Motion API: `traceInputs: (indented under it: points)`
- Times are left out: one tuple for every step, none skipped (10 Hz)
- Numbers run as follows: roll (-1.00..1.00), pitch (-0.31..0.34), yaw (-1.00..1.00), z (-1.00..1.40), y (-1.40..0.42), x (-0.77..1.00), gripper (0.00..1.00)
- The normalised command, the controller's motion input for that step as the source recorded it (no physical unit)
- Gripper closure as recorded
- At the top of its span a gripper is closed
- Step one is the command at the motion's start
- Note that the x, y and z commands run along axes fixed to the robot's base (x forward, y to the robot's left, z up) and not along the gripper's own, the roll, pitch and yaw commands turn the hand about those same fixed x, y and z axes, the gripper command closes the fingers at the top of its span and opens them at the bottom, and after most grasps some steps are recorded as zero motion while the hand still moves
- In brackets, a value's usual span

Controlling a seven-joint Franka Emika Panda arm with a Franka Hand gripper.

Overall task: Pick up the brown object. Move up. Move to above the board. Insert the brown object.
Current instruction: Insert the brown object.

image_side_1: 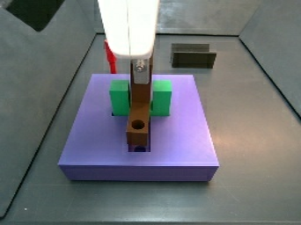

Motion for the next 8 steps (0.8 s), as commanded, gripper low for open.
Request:
traceInputs:
  points:
    - [0.24,0.000,0.10,-0.22,-0.04,0.00,1.00]
    - [0.20,0.000,0.15,-0.21,-0.07,0.00,1.00]
    - [0.10,0.000,0.09,-0.19,-0.11,0.00,1.00]
    - [0.01,0.000,0.00,-0.20,-0.09,0.00,1.00]
    - [-0.01,0.000,-0.10,-0.22,-0.04,0.00,1.00]
    - [-0.09,0.000,-0.13,-0.23,-0.06,0.00,1.00]
    - [-0.08,0.000,-0.12,-0.26,-0.01,0.00,1.00]
    - [-0.09,-0.003,-0.11,-0.29,0.00,0.00,1.00]
